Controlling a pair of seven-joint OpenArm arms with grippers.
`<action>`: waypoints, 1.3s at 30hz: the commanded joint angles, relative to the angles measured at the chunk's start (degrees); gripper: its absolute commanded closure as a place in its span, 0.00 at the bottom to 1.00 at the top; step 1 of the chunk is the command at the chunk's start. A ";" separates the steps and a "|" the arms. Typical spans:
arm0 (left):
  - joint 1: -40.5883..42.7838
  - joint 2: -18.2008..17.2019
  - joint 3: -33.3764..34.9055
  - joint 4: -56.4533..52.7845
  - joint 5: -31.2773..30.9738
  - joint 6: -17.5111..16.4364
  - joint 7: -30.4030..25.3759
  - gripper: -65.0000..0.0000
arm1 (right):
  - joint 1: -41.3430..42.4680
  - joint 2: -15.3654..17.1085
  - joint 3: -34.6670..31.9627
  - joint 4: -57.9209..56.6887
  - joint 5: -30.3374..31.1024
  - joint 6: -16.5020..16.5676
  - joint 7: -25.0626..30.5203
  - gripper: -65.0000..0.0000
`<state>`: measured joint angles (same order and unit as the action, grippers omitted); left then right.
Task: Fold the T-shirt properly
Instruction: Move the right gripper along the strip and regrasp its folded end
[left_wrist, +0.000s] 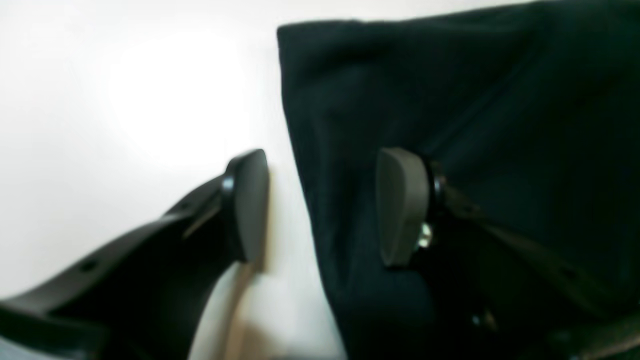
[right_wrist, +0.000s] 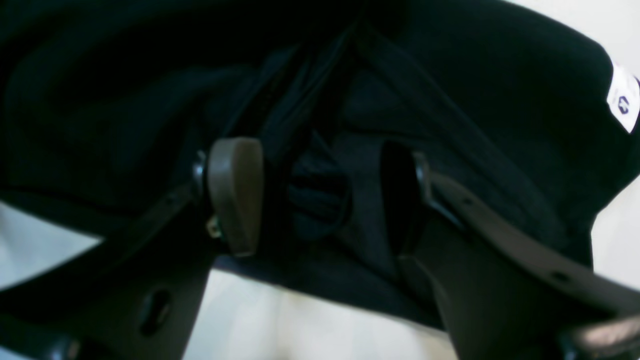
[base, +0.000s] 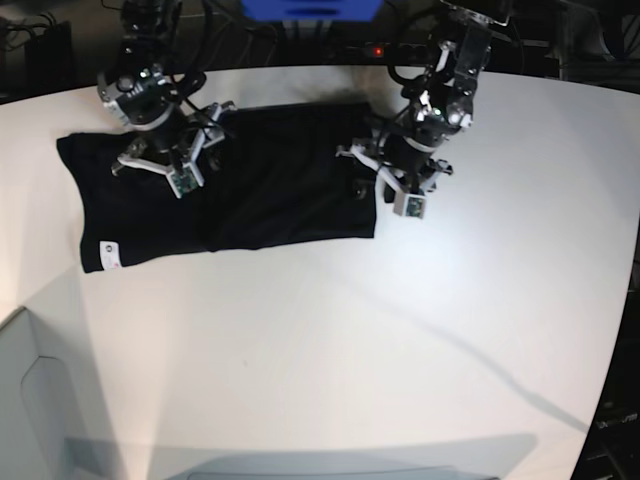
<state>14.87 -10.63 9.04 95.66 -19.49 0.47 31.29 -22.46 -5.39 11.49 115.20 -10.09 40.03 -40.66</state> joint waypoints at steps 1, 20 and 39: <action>-0.41 -0.05 -0.11 0.65 -0.16 -0.16 -1.18 0.48 | 0.08 0.16 -0.01 1.24 0.72 -0.03 1.15 0.42; -0.50 -0.05 -0.11 0.65 -0.16 -0.16 -1.18 0.48 | -2.29 3.23 -9.16 0.72 0.81 -0.03 1.06 0.42; -0.32 -0.05 -0.11 0.65 -0.16 -0.16 -1.18 0.48 | -2.47 8.24 -12.67 0.63 0.64 -0.03 1.06 0.45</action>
<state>14.76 -10.61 9.08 95.44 -19.51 0.45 31.11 -24.95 2.70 -1.17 114.98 -10.15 40.03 -40.56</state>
